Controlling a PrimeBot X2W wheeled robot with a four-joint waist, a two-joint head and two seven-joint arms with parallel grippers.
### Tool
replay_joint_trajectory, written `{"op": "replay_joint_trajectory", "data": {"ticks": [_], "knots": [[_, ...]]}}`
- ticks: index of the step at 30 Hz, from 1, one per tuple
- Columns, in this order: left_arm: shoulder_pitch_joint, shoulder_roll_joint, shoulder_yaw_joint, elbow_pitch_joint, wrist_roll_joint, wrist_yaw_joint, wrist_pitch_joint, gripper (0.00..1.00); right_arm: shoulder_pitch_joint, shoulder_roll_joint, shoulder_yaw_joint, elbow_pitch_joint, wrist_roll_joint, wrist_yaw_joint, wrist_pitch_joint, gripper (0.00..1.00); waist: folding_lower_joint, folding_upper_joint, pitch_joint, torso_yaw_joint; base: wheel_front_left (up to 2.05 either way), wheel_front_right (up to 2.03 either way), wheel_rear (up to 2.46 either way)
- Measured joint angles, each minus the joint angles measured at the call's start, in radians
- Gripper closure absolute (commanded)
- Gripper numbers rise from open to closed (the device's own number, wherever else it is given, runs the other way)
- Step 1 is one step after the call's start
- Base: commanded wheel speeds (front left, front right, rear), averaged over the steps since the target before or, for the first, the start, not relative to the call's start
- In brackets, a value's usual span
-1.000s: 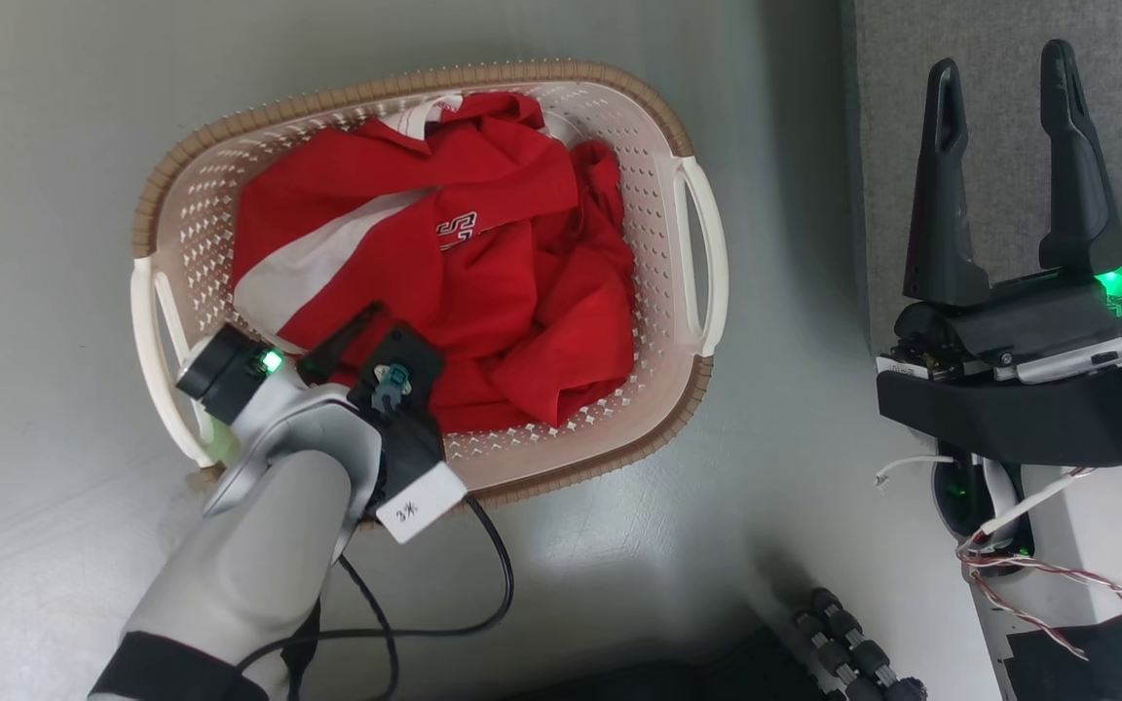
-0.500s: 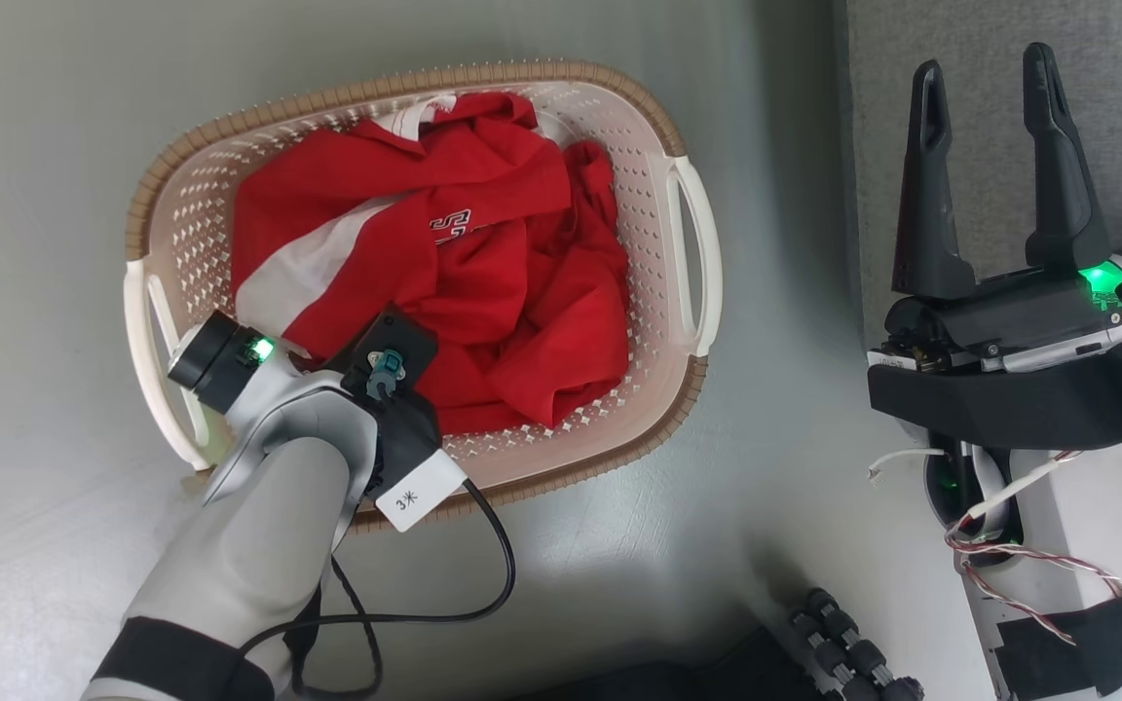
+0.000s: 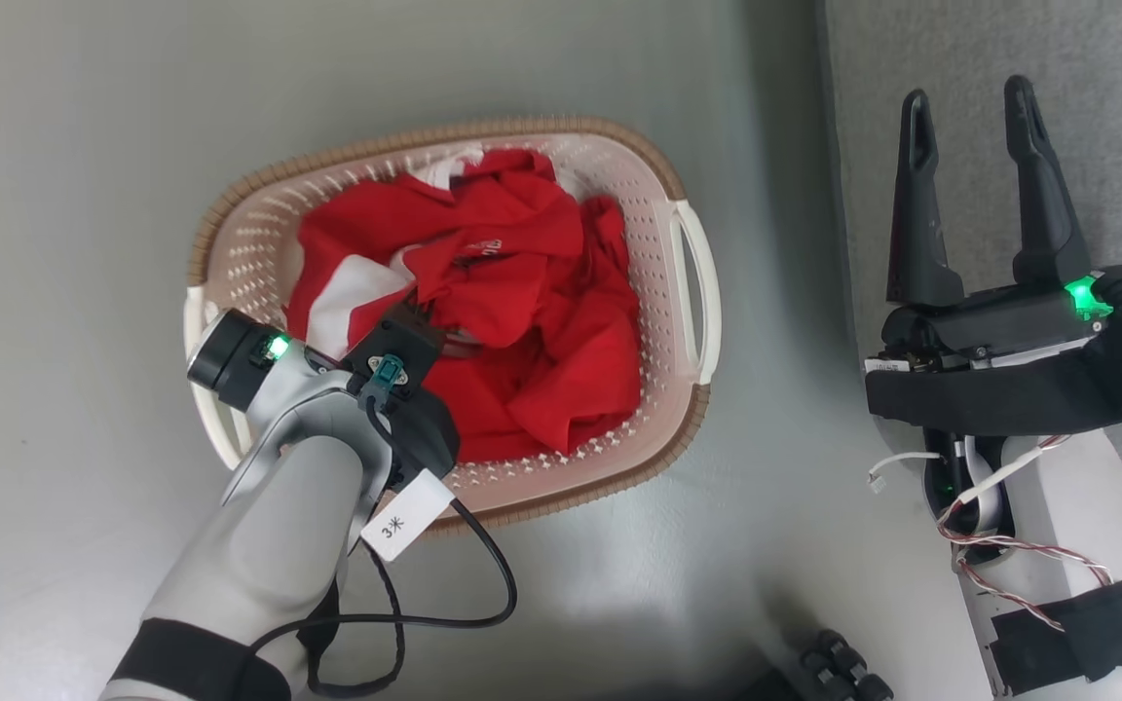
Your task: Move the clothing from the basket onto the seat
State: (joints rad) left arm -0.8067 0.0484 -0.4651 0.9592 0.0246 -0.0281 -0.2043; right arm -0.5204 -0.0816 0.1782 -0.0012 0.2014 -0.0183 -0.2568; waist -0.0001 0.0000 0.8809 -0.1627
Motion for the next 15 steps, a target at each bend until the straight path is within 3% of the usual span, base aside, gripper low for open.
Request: {"op": "replay_joint_trajectory", "data": {"ticks": [9, 15], "knots": [[0.022, -0.005, -0.005, -0.026, -0.047, -0.026, -0.034, 1.0, 0.033, 0.0, -0.024, 0.073, 0.0, 0.002, 0.0, 0.0, 0.0, 0.0, -0.099, 0.025, 0.0, 0.0, 0.0], [0.043, -0.007, -0.055, -0.117, -0.123, -0.035, -0.044, 1.0, 0.05, 0.0, -0.035, 0.121, 0.0, 0.011, 0.0, 0.0, 0.0, -0.0001, -0.174, 0.043, 0.0, 0.0, 0.0]]}}
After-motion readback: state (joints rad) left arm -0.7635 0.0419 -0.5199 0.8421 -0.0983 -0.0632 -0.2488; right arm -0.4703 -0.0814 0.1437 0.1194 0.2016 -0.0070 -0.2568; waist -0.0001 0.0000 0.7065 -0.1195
